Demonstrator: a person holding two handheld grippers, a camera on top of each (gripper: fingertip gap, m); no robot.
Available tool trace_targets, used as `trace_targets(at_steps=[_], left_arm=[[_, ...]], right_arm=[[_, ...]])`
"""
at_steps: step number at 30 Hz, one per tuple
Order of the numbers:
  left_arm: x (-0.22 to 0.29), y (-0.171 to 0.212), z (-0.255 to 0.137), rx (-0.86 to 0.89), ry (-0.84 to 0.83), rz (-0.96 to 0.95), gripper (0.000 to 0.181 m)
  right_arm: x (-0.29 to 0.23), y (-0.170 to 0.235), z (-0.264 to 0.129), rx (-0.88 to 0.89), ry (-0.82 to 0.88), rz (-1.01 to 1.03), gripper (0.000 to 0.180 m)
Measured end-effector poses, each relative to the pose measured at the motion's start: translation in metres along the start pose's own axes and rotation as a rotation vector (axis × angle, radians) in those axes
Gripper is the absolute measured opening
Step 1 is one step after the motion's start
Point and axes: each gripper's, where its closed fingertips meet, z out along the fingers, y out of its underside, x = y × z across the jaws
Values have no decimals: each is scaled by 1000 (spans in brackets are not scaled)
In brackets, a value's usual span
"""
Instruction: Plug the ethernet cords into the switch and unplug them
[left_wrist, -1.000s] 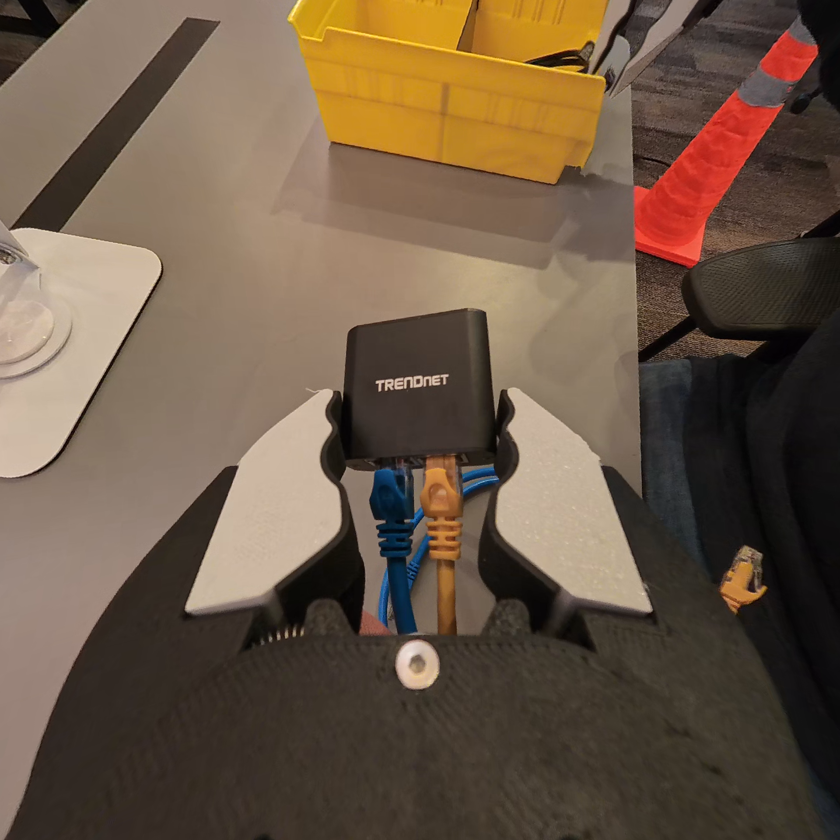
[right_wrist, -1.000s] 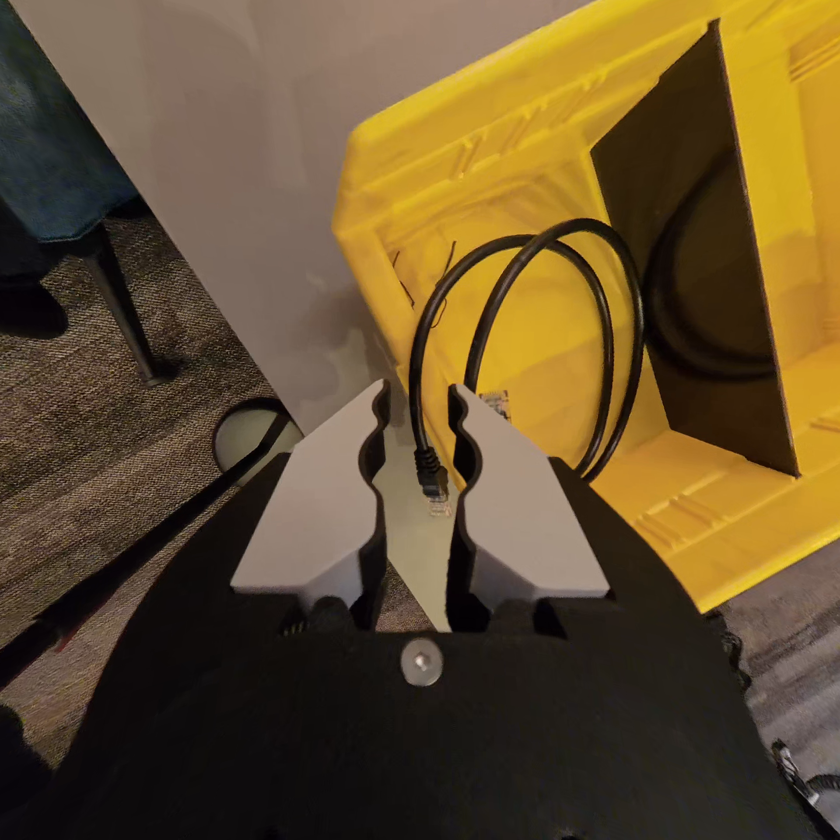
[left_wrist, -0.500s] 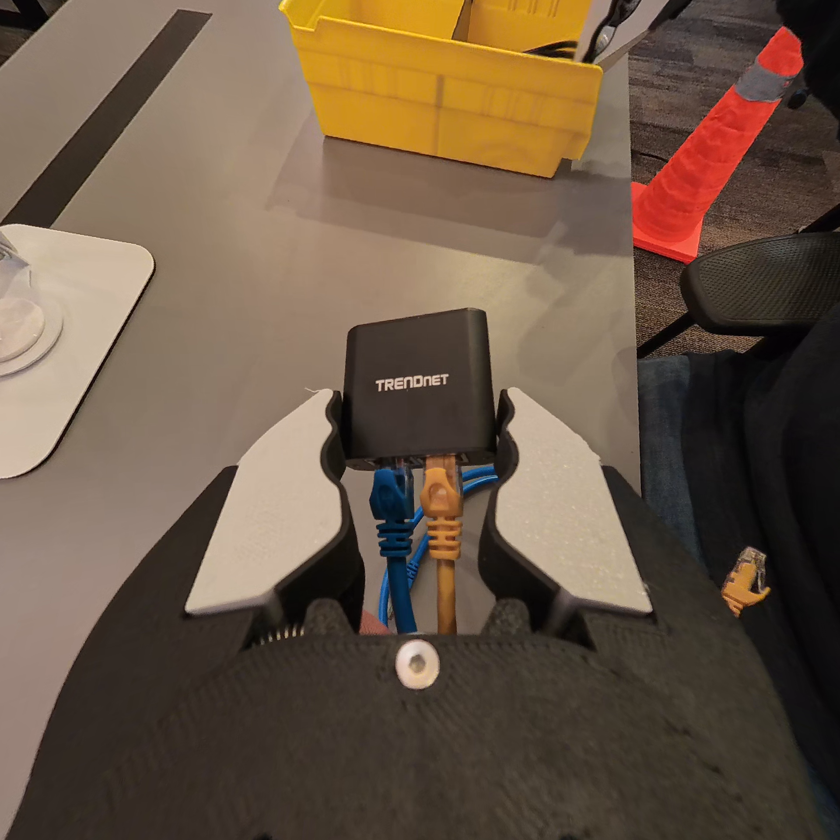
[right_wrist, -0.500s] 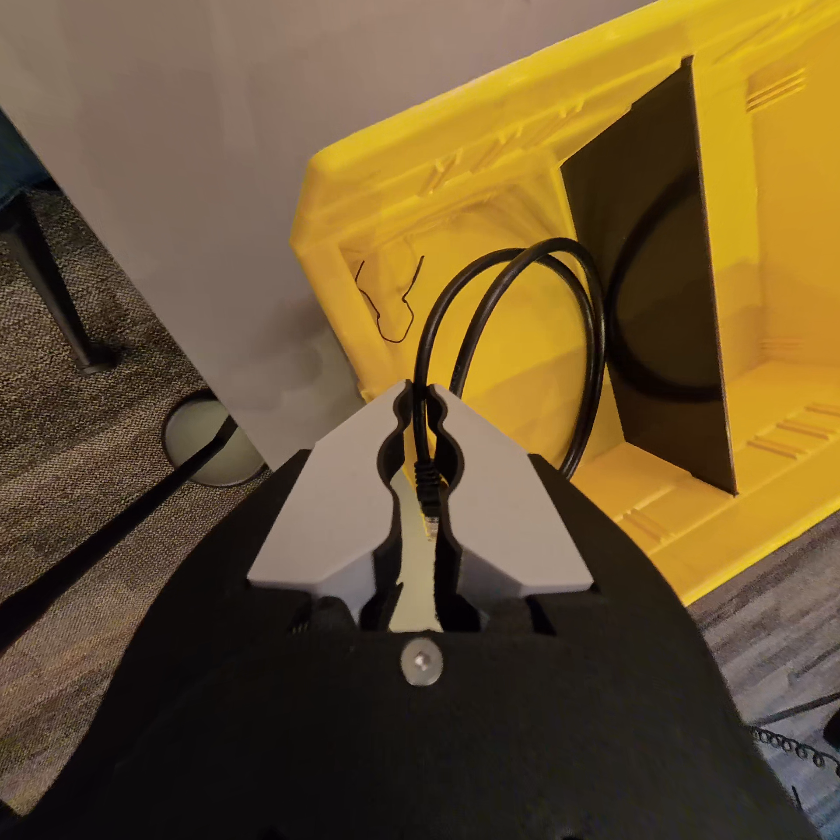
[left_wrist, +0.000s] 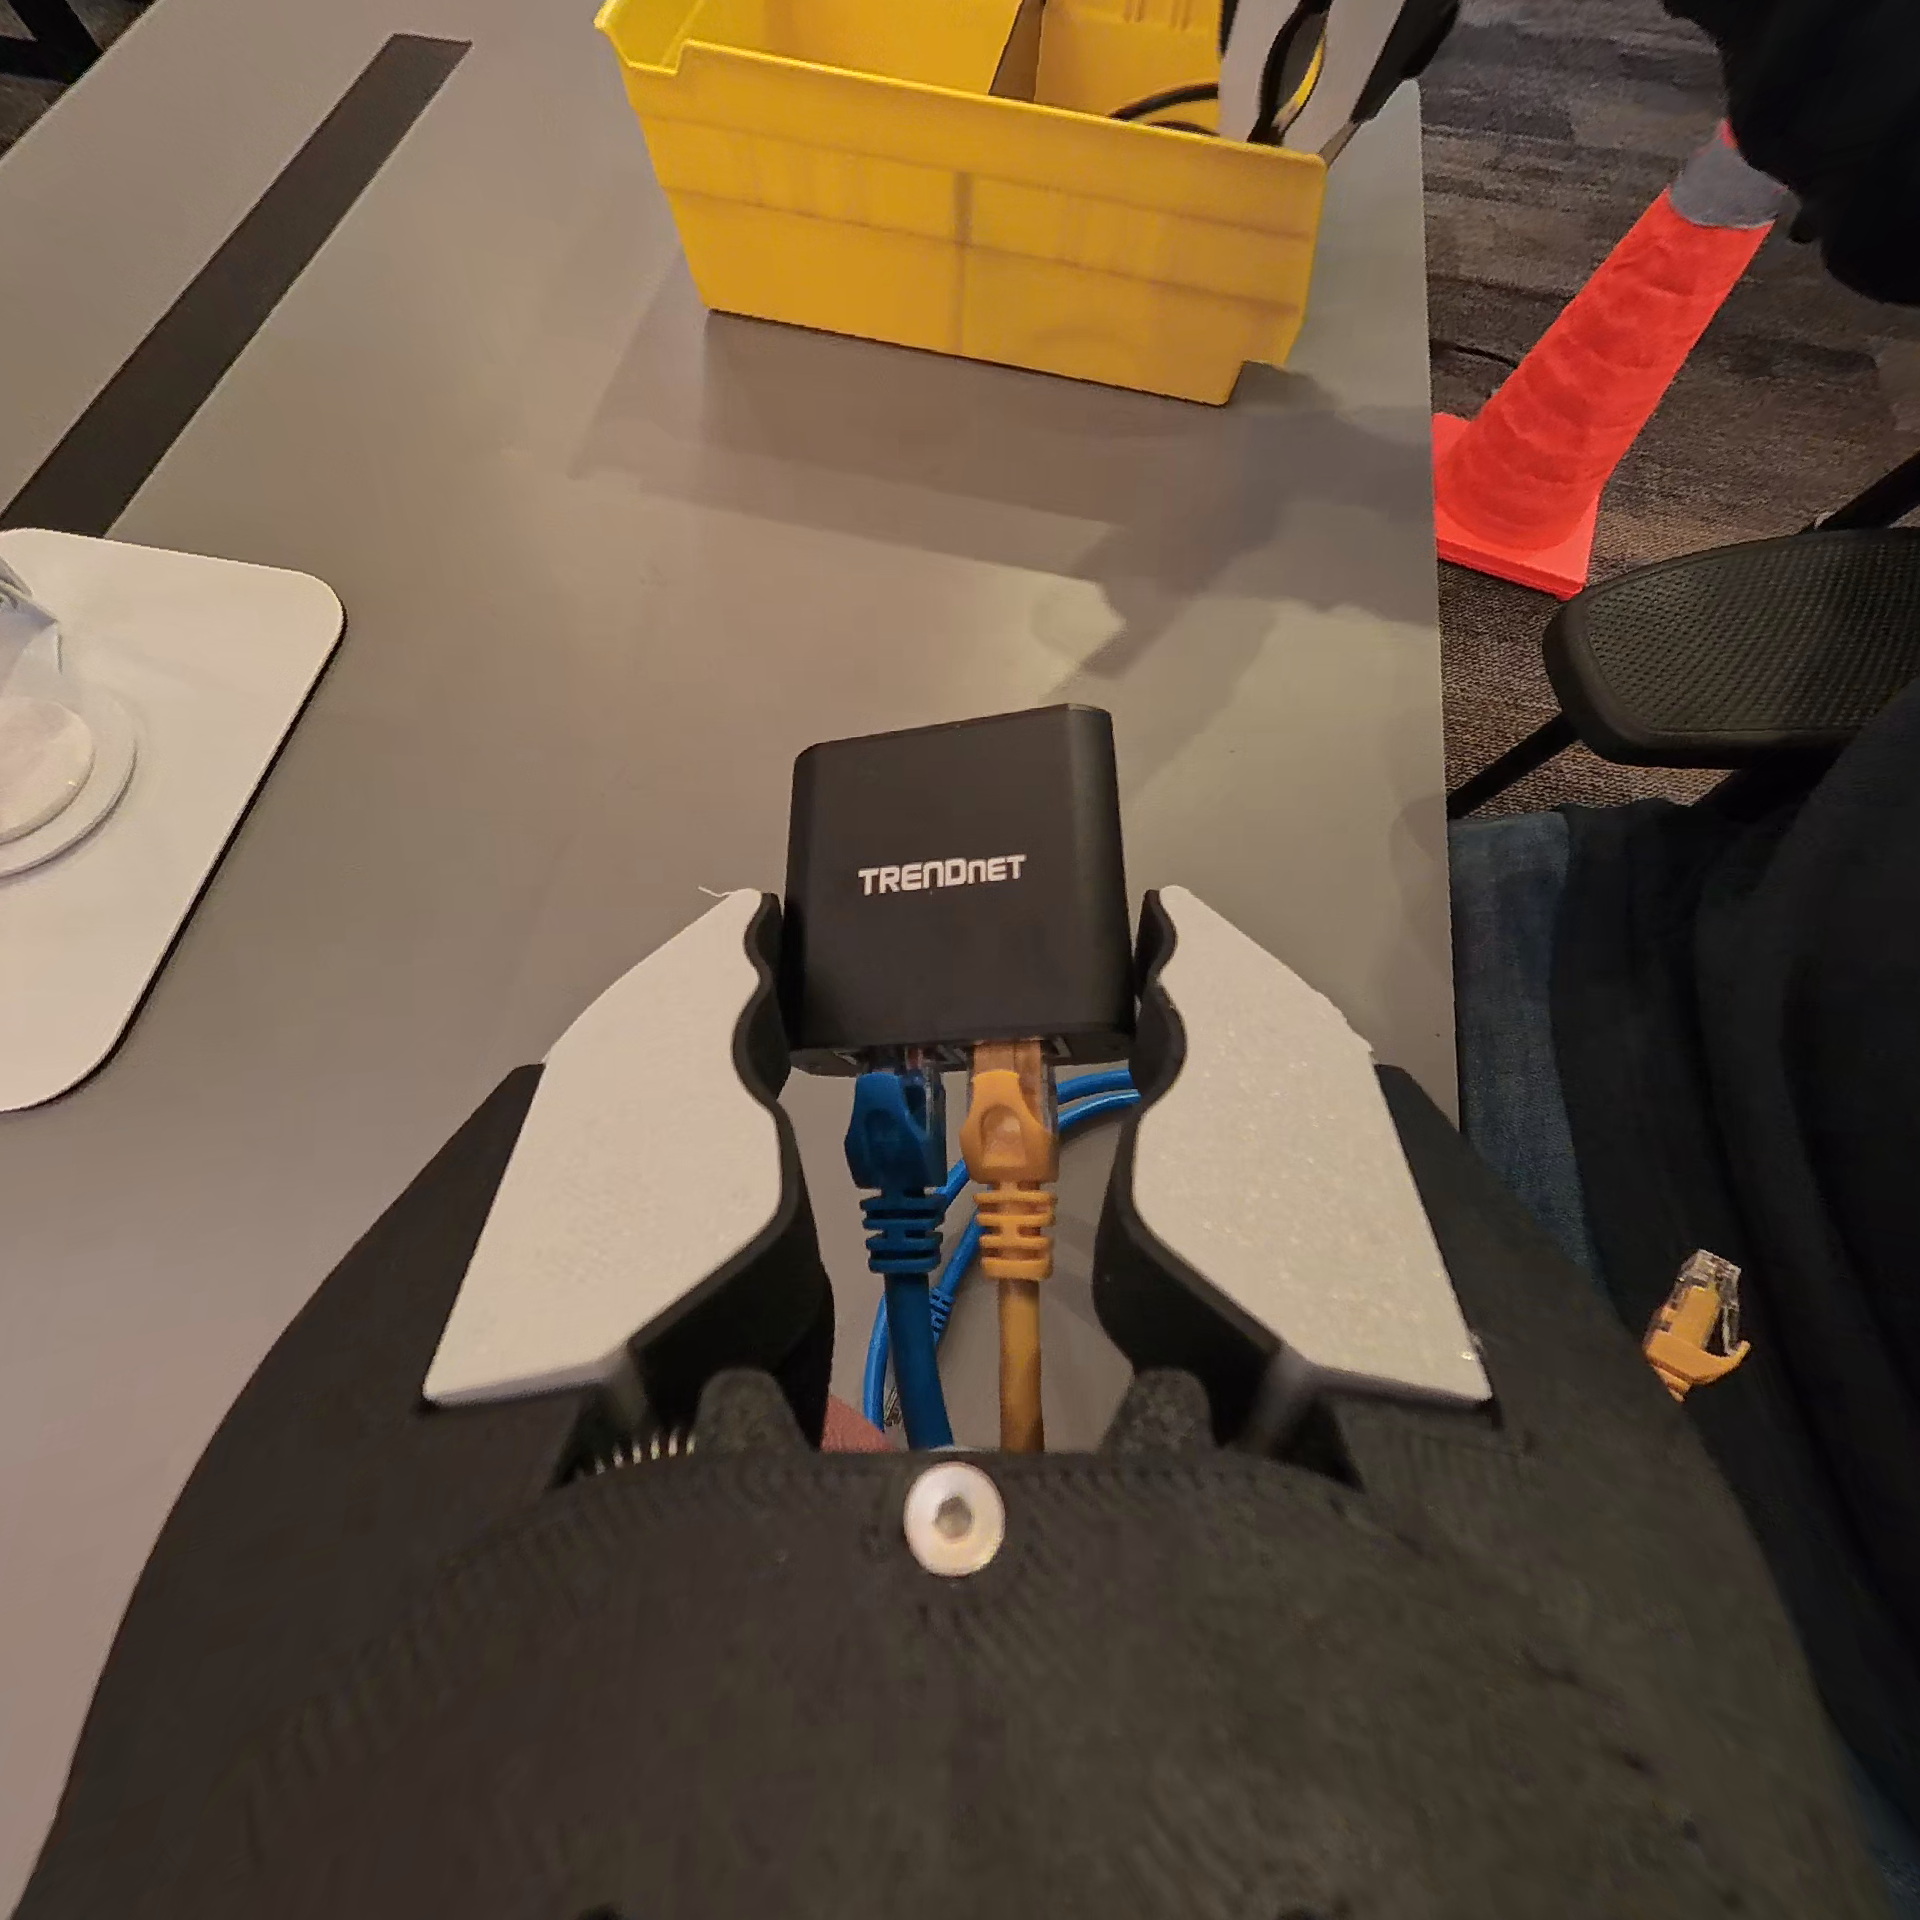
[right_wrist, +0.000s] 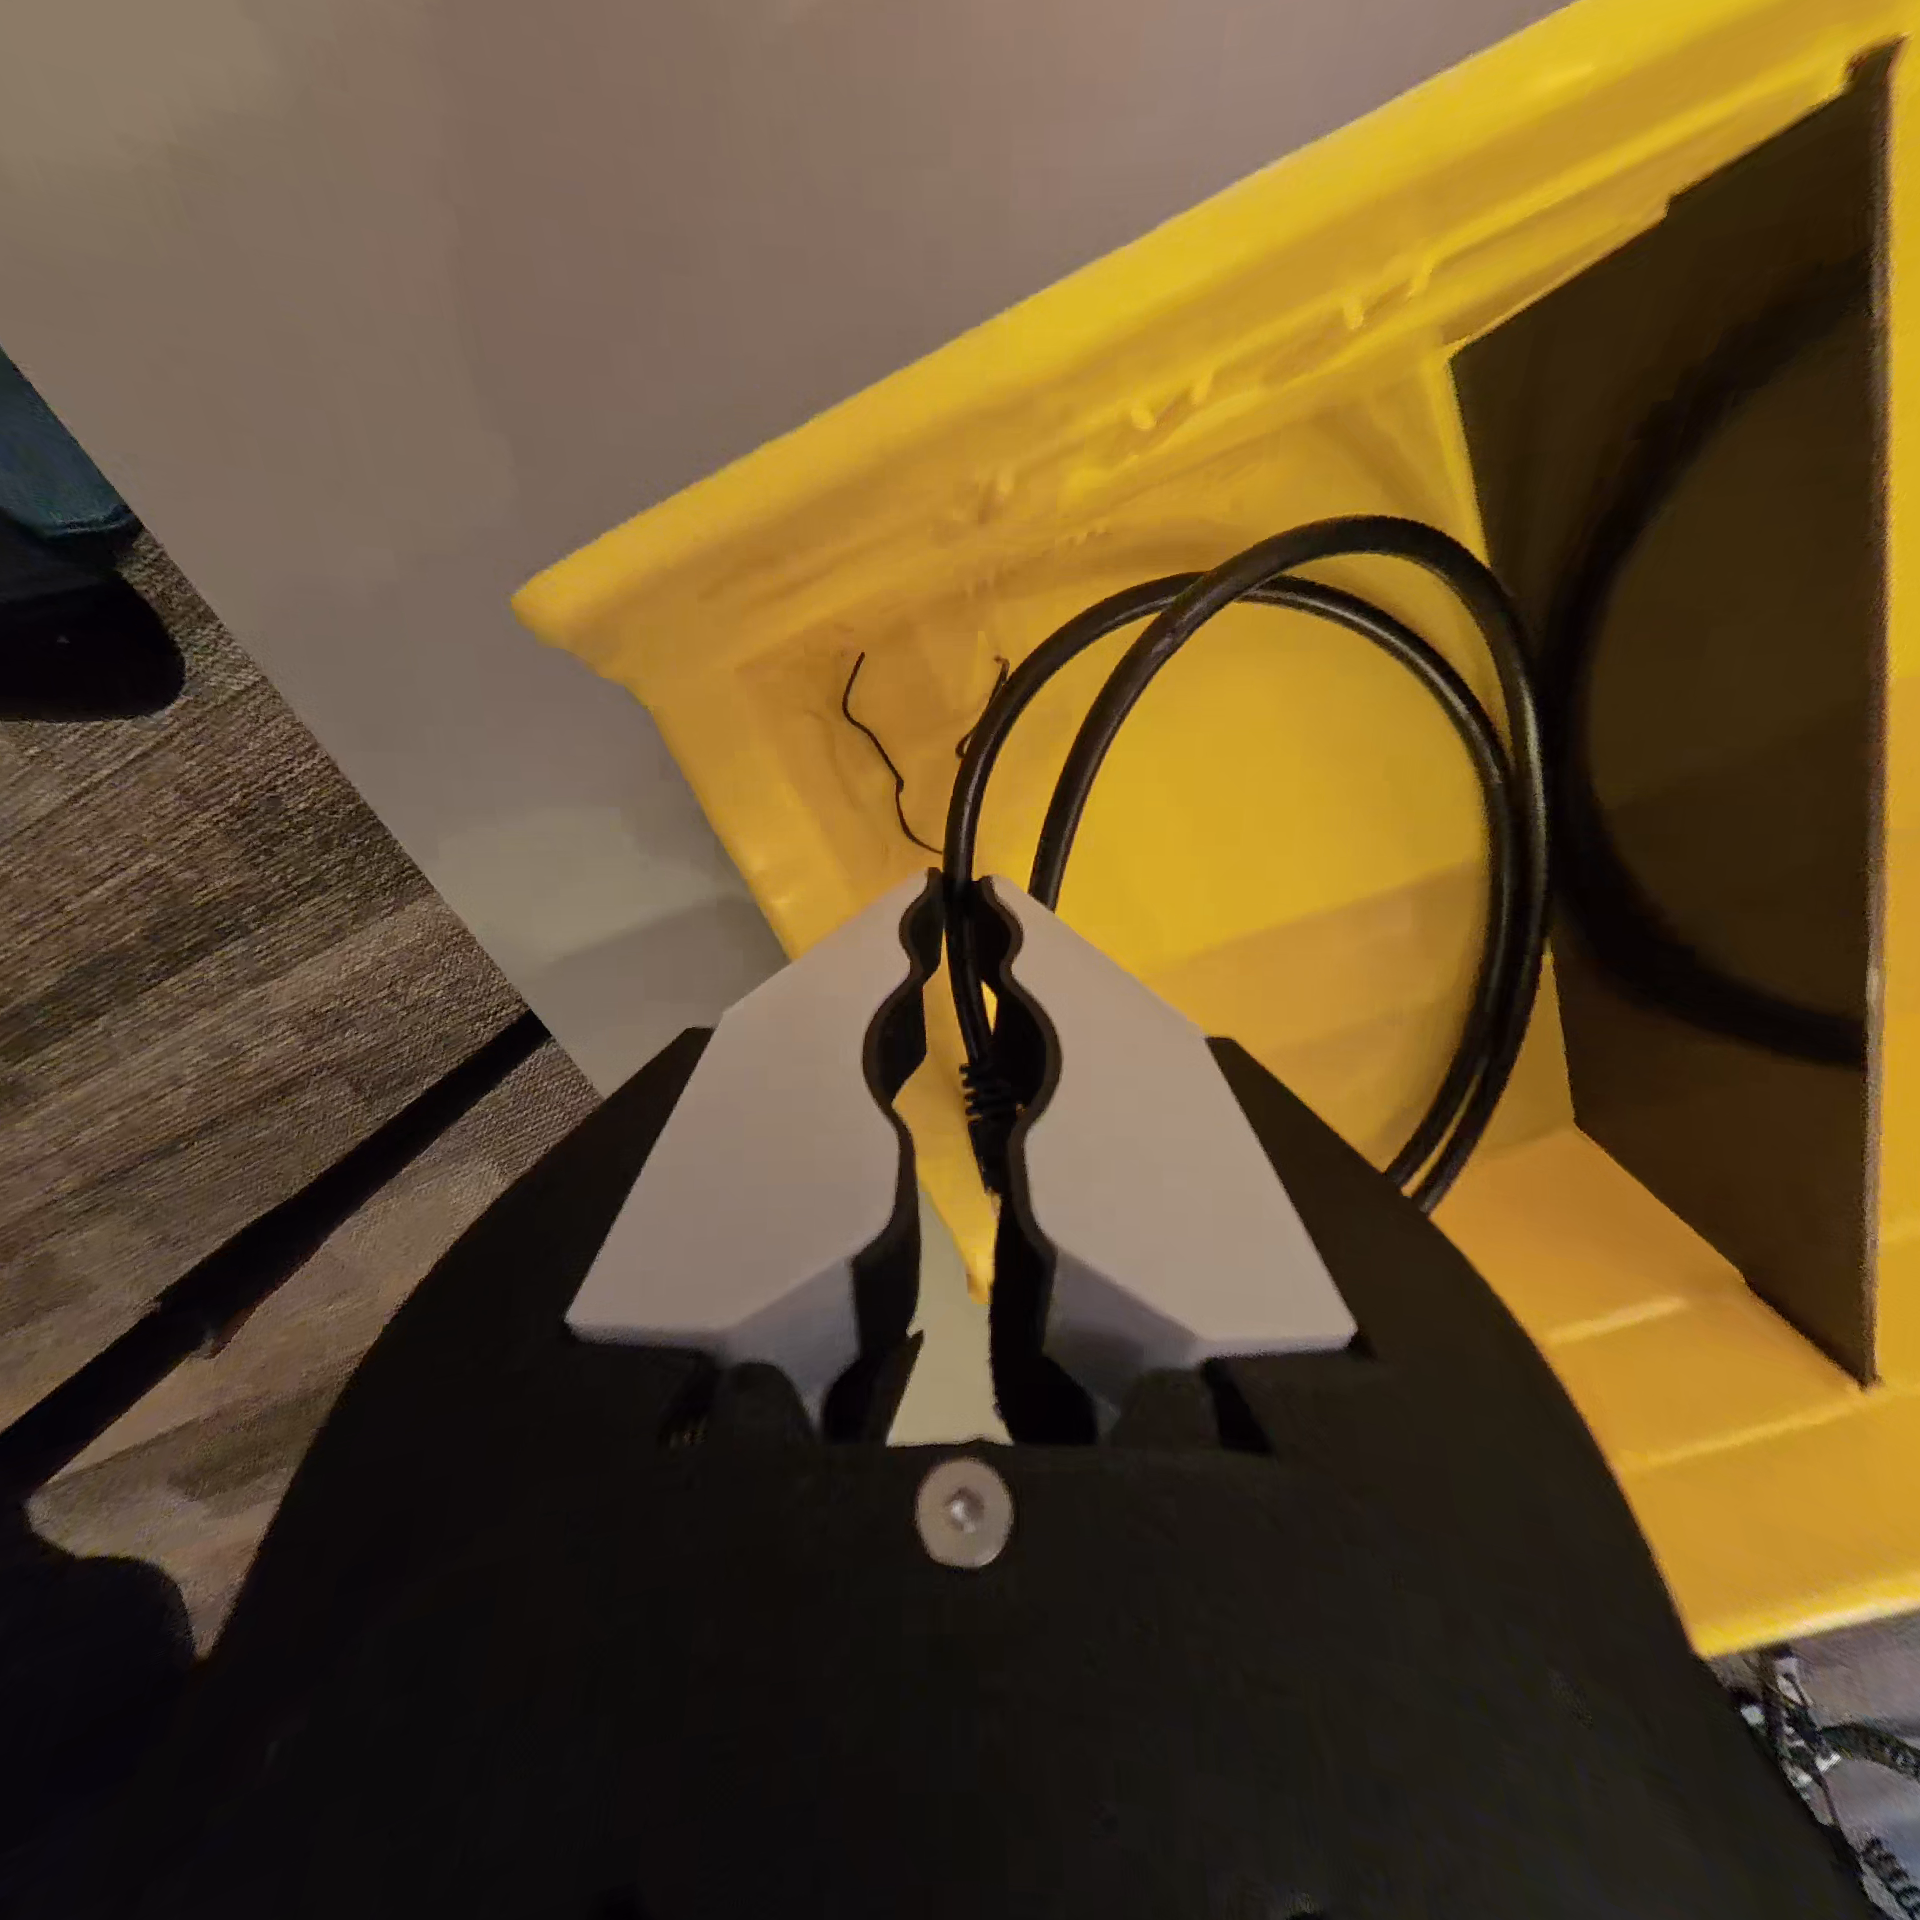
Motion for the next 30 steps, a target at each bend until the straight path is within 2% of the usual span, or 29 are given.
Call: trace_targets(at_steps=[1, 4, 7, 11, 14, 18, 21, 23, 28, 30], left_arm=[[0, 0, 0, 0, 1, 0, 64], [0, 2, 0, -3, 2, -1, 64], [0, 3, -1, -4, 2, -2, 64], [-3, 4, -3, 0, -7, -7, 64], [-4, 2, -3, 8, -12, -6, 64], [-5, -1, -5, 20, -23, 0, 64], [-7, -3, -8, 22, -31, 3, 64], [-8, -6, -9, 25, -34, 8, 64], [-10, -20, -10, 45, -51, 33, 64], [-12, -25, -9, 51, -71, 52, 64]], right_arm=[[1, 0, 5, -26, -14, 7, 3], [3, 7, 24, -127, -55, -7, 4], [3, 3, 20, -122, -69, -26, 4], [2, -4, 3, -80, -76, -16, 17], [6, -6, -13, -67, -45, -8, 38], [16, -14, -47, -6, 112, -16, 41], [20, -46, -92, 134, 324, -48, 38], [11, -84, -116, 266, 435, -109, 42], [-47, -197, -111, 512, 442, -311, 50], [-65, -246, -106, 657, 404, -312, 50]])
